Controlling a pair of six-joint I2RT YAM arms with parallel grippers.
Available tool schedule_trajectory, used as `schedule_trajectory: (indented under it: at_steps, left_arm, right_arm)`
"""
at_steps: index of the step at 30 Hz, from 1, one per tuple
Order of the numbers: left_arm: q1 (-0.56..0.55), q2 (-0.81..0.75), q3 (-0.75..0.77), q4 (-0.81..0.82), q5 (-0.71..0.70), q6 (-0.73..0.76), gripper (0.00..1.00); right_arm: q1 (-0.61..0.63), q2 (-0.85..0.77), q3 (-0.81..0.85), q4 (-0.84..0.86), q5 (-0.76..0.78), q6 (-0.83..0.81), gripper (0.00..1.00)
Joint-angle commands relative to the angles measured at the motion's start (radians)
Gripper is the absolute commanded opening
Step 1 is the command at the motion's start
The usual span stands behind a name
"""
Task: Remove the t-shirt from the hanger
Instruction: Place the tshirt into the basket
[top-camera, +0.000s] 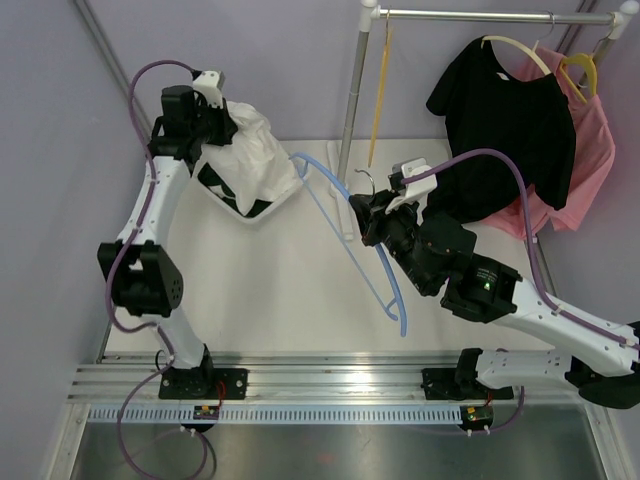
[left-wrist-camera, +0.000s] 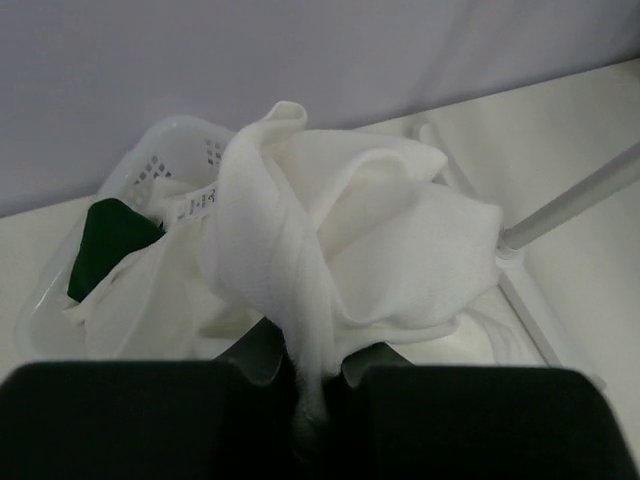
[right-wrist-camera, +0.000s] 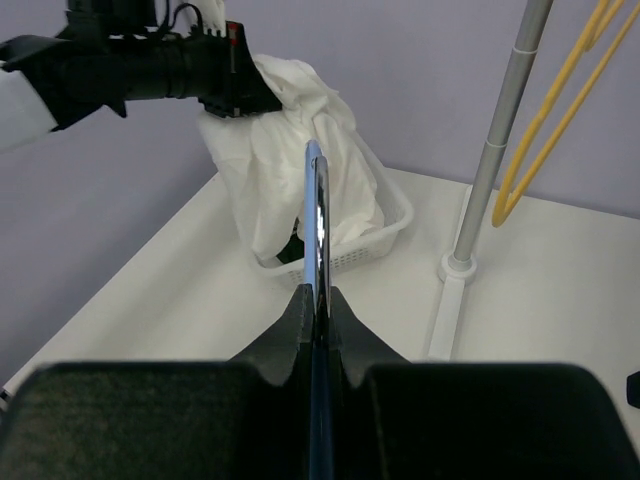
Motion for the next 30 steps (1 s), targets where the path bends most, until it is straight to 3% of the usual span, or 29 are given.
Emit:
schedule_trajectory:
  at_steps: [1, 10, 14, 21, 23, 24, 29, 30]
  left_arm:
    - [0.038, 0.127, 0.172, 0.028, 0.022, -0.057, 0.0]
    - [0.026, 0.324, 0.134, 0.05, 0.098, -0.007, 0.0]
    - [-0.028, 0.376, 0.071, 0.064, 0.007, 0.093, 0.0]
    - [-0.04, 0.656, 0.374, -0.198, -0.049, 0.119, 0.01]
    - [-0.034, 0.649, 0.345, -0.187, -0.066, 0.11, 0.07]
    - [-0.033, 0.625, 0.314, -0.137, -0.063, 0.108, 0.18]
    - [-0.033, 0.462, 0.156, -0.04, -0.07, 0.124, 0.39]
    - [-0.033, 0.445, 0.151, -0.043, -0.073, 0.134, 0.51]
  right_arm:
    - [0.003, -0.026, 0.044, 0.028, 0.005, -0.01, 0.0]
    - [0.004, -0.019, 0.044, 0.028, 0.004, -0.01, 0.0]
    - [0.003, -0.017, 0.042, 0.028, 0.01, -0.011, 0.0]
    - [0.003, -0.014, 0.039, 0.035, 0.011, -0.016, 0.0]
    - [0.003, -0.019, 0.033, 0.041, 0.014, -0.017, 0.0]
    - [0.003, -0.022, 0.032, 0.048, 0.013, -0.019, 0.0]
    - [0.004, -0.02, 0.032, 0.044, 0.014, -0.02, 0.0]
    - [0.003, -0.022, 0.032, 0.044, 0.016, -0.017, 0.0]
